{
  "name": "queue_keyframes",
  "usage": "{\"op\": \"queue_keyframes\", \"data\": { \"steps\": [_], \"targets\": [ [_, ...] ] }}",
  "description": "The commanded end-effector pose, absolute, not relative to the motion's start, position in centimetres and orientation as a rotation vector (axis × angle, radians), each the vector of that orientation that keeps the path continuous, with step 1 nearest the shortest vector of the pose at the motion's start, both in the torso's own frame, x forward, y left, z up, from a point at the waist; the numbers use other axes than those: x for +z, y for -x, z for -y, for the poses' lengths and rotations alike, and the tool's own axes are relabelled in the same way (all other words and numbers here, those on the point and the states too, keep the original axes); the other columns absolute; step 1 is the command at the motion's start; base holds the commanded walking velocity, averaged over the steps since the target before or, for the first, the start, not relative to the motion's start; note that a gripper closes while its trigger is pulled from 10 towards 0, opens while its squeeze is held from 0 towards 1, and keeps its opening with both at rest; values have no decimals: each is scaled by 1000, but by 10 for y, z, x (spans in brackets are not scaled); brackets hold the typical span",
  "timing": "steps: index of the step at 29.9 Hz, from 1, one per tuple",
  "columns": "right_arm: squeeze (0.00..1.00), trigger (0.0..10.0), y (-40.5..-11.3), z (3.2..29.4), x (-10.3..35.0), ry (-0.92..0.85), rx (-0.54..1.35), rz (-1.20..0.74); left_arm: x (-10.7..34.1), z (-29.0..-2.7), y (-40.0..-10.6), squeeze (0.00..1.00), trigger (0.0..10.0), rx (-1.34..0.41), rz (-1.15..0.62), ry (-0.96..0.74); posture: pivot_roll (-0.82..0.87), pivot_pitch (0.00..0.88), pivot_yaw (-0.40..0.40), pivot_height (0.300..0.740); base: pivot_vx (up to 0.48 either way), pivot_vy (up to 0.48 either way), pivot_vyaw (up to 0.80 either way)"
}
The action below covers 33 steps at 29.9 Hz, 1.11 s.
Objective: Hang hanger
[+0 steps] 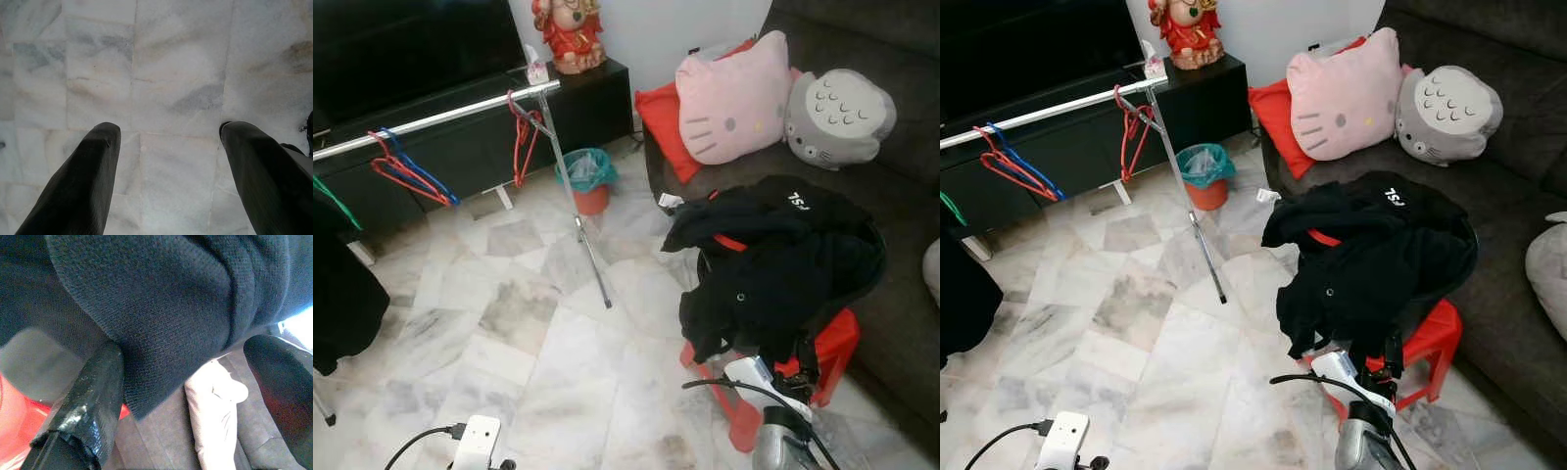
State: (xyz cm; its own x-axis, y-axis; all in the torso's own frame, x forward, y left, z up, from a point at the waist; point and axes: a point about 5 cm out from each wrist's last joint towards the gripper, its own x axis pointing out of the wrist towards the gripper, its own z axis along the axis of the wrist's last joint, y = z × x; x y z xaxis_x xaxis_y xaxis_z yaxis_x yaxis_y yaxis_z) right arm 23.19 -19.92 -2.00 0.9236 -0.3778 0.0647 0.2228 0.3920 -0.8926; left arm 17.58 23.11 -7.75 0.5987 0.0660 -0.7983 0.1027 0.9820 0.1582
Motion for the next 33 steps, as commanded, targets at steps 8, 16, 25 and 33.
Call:
{"op": "queue_keyframes", "data": {
  "steps": [8, 16, 25, 33],
  "targets": [
    [0, 10000, -219, 187, -27, 1100, -372, -147, -76, -241, -174, 0, 10000, 2, -934, -201, -115, 0, 135, 740, 0, 0, 0],
    [0, 10000, -222, 193, -22, 1168, -379, -95, -76, -241, -174, 0, 10000, 2, -931, -201, -115, 0, 136, 740, 0, 0, 0],
    [0, 10000, -224, 199, -23, 1201, -359, -123, -75, -241, -174, 0, 10000, 5, -928, -195, -112, 0, 137, 740, 0, 0, 0],
    [0, 10000, -228, 192, -23, 1225, -309, -120, -75, -241, -175, 0, 10000, 4, -925, -199, -108, 0, 139, 740, 0, 0, 0]
  ]
}}
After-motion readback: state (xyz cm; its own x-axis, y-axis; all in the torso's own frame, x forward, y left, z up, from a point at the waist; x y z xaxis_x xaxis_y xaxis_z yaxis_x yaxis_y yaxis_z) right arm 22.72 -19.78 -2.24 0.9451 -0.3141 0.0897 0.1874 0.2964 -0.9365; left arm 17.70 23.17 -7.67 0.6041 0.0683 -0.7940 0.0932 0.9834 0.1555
